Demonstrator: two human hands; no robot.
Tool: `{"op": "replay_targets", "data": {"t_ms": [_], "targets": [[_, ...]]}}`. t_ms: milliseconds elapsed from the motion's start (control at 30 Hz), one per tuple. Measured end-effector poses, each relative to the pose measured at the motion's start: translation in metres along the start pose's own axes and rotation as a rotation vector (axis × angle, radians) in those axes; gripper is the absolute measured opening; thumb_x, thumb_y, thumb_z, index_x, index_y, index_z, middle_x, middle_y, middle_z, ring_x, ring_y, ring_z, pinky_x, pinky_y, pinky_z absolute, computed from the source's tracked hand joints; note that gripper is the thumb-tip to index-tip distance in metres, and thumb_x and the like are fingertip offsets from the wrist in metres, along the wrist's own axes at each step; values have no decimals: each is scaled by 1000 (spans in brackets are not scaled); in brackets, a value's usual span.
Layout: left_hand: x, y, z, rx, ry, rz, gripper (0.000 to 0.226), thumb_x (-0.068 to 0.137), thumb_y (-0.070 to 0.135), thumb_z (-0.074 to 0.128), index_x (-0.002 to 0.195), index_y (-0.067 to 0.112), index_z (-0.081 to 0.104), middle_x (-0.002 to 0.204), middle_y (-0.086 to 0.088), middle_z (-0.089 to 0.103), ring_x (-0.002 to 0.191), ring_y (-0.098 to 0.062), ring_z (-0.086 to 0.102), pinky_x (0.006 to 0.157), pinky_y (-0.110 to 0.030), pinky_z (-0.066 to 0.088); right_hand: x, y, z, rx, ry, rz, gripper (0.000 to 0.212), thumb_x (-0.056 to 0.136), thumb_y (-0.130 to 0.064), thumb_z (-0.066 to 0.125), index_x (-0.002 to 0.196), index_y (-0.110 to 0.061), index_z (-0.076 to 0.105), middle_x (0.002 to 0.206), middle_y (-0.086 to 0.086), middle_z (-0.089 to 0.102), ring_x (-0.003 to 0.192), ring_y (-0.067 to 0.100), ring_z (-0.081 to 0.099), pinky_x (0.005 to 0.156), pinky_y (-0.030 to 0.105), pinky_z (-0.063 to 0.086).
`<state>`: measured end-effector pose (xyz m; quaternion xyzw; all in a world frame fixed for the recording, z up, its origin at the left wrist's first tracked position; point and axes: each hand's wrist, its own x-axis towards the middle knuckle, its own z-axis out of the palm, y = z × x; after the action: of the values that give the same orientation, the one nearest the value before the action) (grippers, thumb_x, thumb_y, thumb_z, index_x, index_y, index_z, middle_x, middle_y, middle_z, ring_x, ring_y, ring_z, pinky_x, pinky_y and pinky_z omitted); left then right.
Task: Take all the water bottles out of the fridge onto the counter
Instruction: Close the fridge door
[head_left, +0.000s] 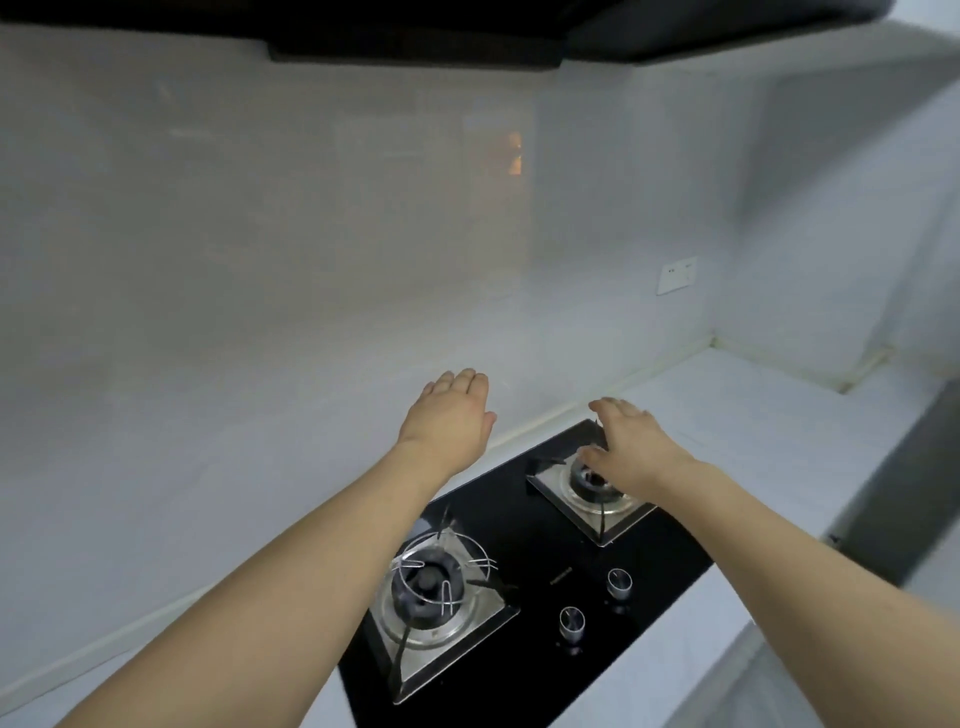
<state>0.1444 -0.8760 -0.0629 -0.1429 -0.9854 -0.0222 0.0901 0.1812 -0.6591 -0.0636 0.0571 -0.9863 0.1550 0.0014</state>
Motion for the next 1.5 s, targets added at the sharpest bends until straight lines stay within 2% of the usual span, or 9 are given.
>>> {"op": "replay_targets", "data": {"t_ms": [367, 600, 867, 1033, 1200, 1367, 1500], "targets": [[13, 125, -12, -37, 49, 250, 53, 103, 33, 36, 149, 7, 26, 157, -11, 27, 142, -29, 26, 118, -39, 21, -85, 86, -55, -8, 100, 214, 65, 97, -34, 51, 151, -11, 22, 159, 8, 19, 146, 24, 18, 117, 36, 14], [0, 227, -29, -75, 127, 286, 52, 102, 35, 37, 146, 7, 31, 153, -11, 33, 139, -28, 32, 116, -38, 25, -154, 167, -93, -6, 165, 286, 65, 96, -38, 51, 151, -15, 23, 158, 4, 22, 142, 28, 24, 116, 39, 24], [-28, 367, -17, -127, 99, 300, 50, 101, 36, 40, 141, 7, 35, 145, -12, 41, 131, -31, 40, 110, -39, 31, -254, 275, -120, -19, 199, 328, 66, 95, -39, 53, 150, -14, 25, 156, 5, 26, 143, 26, 25, 117, 38, 21], [-52, 441, -10, -99, 74, 399, 51, 101, 36, 38, 143, 7, 32, 149, -11, 36, 134, -29, 38, 111, -39, 30, -309, 320, -139, -45, 191, 361, 63, 97, -34, 51, 149, -9, 26, 155, 8, 29, 143, 23, 25, 116, 35, 20], [-53, 470, -13, -95, 68, 428, 52, 102, 36, 38, 145, 7, 31, 150, -11, 35, 134, -29, 38, 110, -37, 30, -334, 343, -146, -11, 237, 365, 62, 96, -32, 52, 148, -9, 29, 153, 10, 32, 140, 24, 28, 113, 32, 22], [-53, 488, -6, -120, 5, 395, 52, 102, 36, 37, 145, 8, 31, 153, -11, 32, 135, -30, 36, 110, -37, 29, -355, 360, -148, -8, 197, 409, 62, 96, -32, 51, 149, -10, 27, 155, 10, 28, 143, 24, 25, 115, 32, 18], [-71, 507, -1, -155, -23, 369, 50, 102, 36, 39, 143, 8, 33, 149, -9, 37, 132, -29, 40, 108, -37, 33, -374, 374, -153, 5, 208, 396, 58, 96, -28, 51, 147, -7, 30, 150, 11, 35, 139, 26, 30, 112, 33, 21]]}}
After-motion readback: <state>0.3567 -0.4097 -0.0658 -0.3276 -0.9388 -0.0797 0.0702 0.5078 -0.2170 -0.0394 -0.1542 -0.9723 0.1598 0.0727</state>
